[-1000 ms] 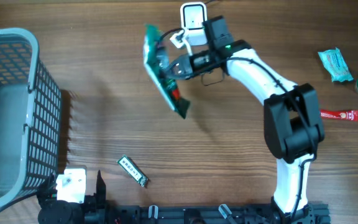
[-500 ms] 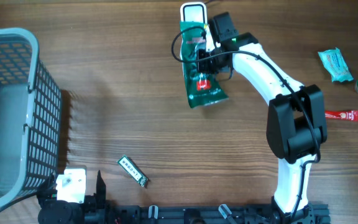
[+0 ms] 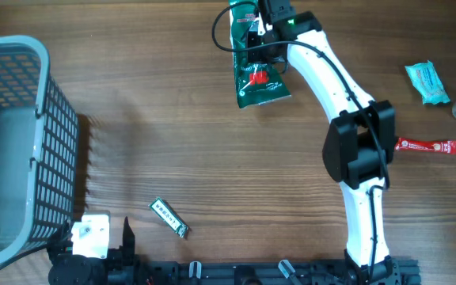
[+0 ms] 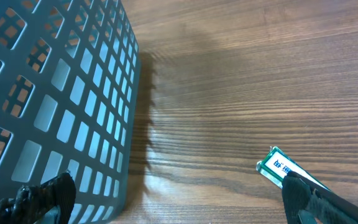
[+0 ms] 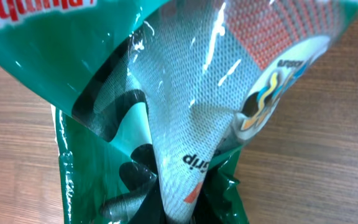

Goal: Scan the item barcode
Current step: 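Rotate the gloves pack and hold its barcode at the scanner, then carry the gloves pack to the right table edge and release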

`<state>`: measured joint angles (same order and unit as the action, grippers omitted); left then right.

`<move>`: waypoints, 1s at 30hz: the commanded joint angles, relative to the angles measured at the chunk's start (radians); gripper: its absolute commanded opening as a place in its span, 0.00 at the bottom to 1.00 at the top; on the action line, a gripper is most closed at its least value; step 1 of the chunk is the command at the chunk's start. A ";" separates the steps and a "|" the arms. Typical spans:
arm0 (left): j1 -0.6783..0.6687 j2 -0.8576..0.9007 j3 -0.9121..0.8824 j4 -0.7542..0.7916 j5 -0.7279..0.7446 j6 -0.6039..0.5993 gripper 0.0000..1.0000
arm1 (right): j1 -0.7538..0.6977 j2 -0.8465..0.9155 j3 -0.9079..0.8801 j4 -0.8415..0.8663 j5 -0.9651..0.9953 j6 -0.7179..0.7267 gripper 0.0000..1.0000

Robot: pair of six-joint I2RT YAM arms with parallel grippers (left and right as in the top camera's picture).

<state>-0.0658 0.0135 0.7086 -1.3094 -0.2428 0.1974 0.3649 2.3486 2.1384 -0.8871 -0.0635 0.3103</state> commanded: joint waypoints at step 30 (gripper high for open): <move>-0.004 -0.006 0.002 0.003 -0.010 0.009 1.00 | -0.235 0.023 0.296 -0.676 0.321 -0.127 0.05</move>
<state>-0.0658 0.0135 0.7086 -1.3094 -0.2428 0.1974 0.2024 2.3932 2.4355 -1.5654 0.1009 0.2039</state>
